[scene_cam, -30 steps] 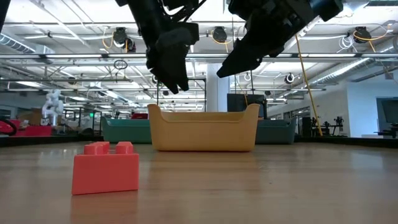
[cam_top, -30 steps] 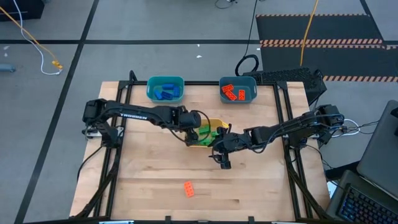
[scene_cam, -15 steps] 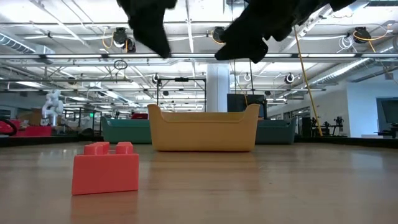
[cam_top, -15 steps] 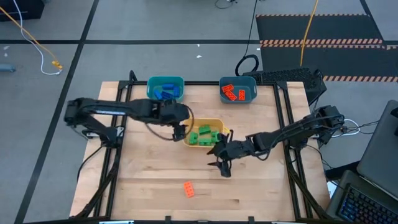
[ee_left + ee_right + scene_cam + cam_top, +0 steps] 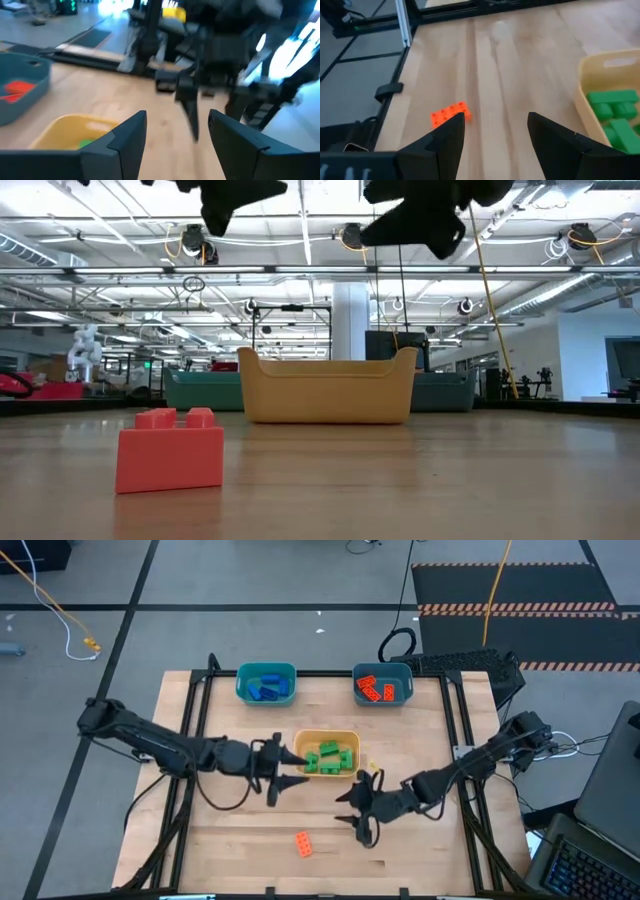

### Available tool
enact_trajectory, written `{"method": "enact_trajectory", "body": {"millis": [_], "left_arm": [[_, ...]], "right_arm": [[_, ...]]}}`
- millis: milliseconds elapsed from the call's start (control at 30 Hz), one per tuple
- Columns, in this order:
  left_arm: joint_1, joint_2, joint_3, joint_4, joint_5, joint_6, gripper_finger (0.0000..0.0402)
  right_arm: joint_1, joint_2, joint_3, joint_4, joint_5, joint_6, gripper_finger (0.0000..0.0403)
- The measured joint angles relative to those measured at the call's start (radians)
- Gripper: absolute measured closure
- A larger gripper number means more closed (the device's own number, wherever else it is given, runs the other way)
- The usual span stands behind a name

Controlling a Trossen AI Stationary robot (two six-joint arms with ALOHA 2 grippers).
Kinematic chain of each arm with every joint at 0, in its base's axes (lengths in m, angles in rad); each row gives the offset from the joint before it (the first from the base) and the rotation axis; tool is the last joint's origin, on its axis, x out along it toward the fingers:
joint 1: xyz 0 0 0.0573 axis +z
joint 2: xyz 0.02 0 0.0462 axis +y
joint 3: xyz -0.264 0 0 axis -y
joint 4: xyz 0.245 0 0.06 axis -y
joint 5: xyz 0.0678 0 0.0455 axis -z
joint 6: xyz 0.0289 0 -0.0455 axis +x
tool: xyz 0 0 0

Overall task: Sort & place blocks by color
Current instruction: Put the orange game piece into the blue bin

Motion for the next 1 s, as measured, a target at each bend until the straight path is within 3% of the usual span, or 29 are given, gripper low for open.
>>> {"method": "enact_trajectory", "body": {"millis": [133,267,533,800,1000], "left_arm": [[-0.048,0.000,-0.030,0.059,-0.012,-0.038,0.0190],[-0.073,-0.001,-0.019,0.099,-0.014,-0.005,0.0190],[-0.167,-0.068,0.000,0.088,-0.016,0.156,0.0190],[-0.257,-0.221,0.002,0.069,-0.017,0.293,0.0190],[-0.293,-0.264,0.002,0.003,-0.020,0.310,0.0190]], "right_arm": [[0.034,0.089,0.115,-0.015,0.023,-0.045,0.0193],[0.042,0.222,0.307,-0.165,0.023,-0.074,0.0193],[0.041,0.430,0.588,-0.436,-0.004,0.057,0.0193],[0.003,0.596,0.739,-0.485,-0.087,0.224,0.0193],[-0.014,0.674,0.744,-0.470,-0.135,0.366,0.0193]]}}
